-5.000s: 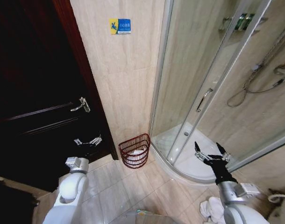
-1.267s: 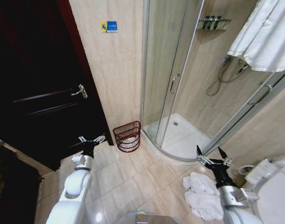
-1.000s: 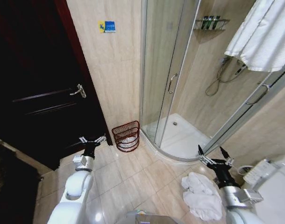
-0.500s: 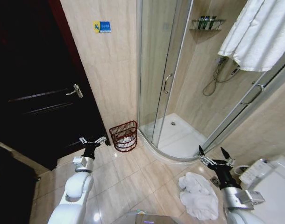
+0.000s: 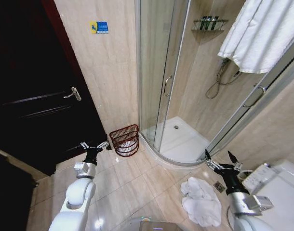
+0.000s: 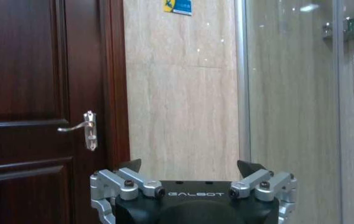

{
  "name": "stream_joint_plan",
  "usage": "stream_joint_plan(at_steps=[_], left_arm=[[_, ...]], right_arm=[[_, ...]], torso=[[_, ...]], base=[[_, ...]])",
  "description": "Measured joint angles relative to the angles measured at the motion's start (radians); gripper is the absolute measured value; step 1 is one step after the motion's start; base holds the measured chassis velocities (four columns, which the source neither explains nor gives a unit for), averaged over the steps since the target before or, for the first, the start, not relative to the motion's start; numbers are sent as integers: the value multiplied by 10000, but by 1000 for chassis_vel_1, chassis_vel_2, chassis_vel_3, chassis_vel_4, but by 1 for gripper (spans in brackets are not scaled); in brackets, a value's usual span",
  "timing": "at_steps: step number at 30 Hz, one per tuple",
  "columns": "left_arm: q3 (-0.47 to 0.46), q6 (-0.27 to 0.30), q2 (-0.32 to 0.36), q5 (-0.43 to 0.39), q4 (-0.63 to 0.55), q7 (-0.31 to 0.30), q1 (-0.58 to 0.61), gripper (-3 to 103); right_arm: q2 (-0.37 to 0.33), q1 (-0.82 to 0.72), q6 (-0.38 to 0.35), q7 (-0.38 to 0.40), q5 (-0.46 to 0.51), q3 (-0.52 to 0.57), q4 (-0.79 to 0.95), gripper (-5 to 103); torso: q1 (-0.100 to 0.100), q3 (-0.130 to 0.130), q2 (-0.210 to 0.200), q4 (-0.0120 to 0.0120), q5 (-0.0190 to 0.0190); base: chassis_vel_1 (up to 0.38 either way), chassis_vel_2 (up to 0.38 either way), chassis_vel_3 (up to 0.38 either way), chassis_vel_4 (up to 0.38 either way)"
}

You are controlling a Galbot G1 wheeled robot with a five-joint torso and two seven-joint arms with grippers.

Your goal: Discard the used towel into the hamper.

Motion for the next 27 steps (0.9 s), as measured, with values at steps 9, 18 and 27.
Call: stream_joint_plan(at_steps=[9, 18, 27], left_arm=[[19, -5, -7, -1, -1, 0, -43, 100], [3, -32, -46, -3, -29, -1, -4, 100], [57, -117, -122, 10, -114, -11, 80, 100]], right_arm=[[23, -68, 46, 0, 0, 16, -8, 100], [20, -72, 70, 6, 2, 26, -2, 100], [-1, 152, 177, 221, -195, 13, -91, 100]], torso=[[-1, 0, 0, -1, 1], [-1, 0, 0, -1, 0], [-2, 0, 0, -1, 1]], base=[[-52, -69, 48, 58], [-38, -75, 44, 66], [-26, -50, 23, 36]])
